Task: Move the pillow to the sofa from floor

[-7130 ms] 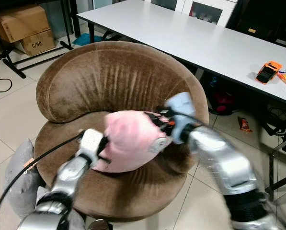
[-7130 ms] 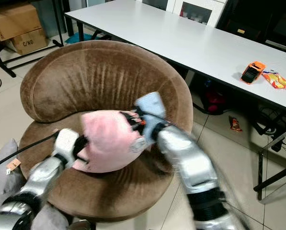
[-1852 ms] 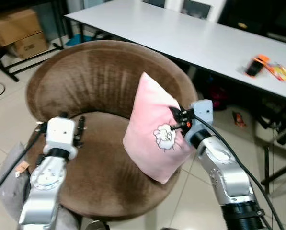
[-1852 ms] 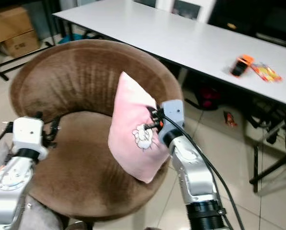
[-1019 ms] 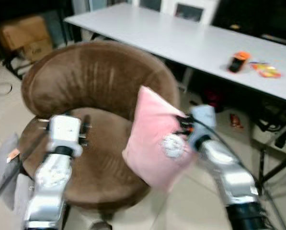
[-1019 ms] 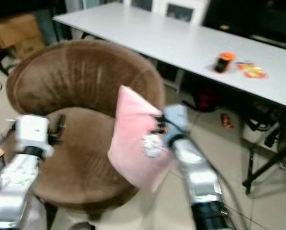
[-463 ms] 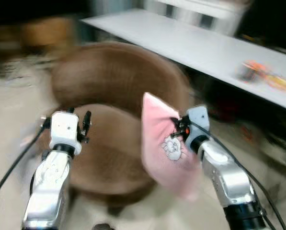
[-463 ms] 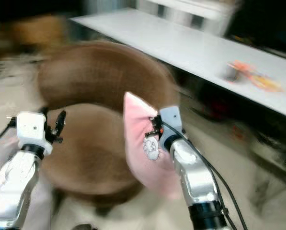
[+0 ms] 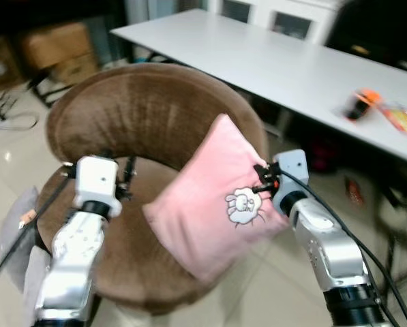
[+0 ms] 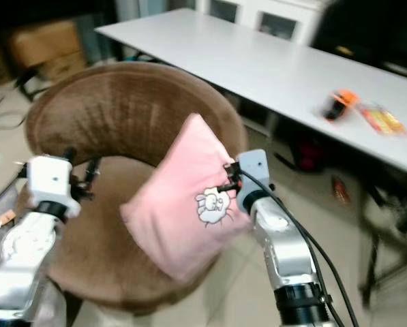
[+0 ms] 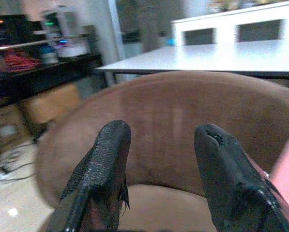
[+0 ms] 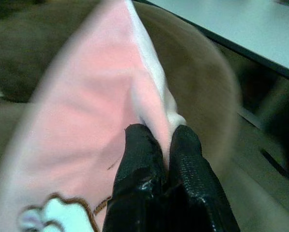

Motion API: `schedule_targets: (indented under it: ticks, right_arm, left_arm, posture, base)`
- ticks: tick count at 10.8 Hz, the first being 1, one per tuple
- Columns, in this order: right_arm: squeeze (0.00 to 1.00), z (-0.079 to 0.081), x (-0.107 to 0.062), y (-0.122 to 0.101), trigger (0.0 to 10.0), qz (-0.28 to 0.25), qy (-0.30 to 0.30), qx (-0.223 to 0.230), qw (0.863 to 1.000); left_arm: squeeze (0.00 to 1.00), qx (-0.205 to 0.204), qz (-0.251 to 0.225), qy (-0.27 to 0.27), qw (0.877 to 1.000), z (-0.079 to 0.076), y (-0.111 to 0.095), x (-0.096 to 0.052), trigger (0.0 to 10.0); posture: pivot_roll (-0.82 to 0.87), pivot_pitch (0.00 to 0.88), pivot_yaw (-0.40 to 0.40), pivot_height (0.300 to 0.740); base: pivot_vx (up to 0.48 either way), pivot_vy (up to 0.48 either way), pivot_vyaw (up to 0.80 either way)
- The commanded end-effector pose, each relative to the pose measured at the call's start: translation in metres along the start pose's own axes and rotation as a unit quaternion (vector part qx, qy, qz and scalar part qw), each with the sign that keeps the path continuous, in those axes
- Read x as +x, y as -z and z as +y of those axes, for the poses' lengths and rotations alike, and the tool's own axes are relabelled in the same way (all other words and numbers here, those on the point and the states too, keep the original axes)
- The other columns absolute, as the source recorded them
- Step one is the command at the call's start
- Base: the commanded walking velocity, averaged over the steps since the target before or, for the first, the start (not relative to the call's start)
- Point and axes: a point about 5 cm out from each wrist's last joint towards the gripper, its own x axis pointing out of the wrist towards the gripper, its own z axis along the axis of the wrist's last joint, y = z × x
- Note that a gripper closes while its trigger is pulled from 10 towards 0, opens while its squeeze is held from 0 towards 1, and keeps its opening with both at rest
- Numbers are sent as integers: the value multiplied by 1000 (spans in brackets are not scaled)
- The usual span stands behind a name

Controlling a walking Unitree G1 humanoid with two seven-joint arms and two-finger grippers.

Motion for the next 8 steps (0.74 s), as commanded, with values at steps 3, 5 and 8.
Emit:
schedule_targets:
  ticks: [3, 5, 8]
  right_arm:
    - [0, 17, 6, -20, 10000, -38, -54, -7, 998]
    - [0, 15, 6, -21, 10000, -38, -82, -32, 995]
    - [0, 13, 5, -18, 10000, -24, -111, -64, 991]
  left_arm:
    - [0, 5, 7, -16, 1000, 8, 2, -4, 10000]
    - [0, -1, 7, -19, 1000, 7, 3, -4, 10000]
    - [0, 8, 13, -18, 1000, 8, 6, -4, 10000]
  posture:
    - [38, 0, -80, 740]
    - [38, 0, -77, 740]
    - [36, 0, -75, 740]
  base:
    - [417, 0, 752]
    - [208, 0, 0]
    - [0, 0, 0]
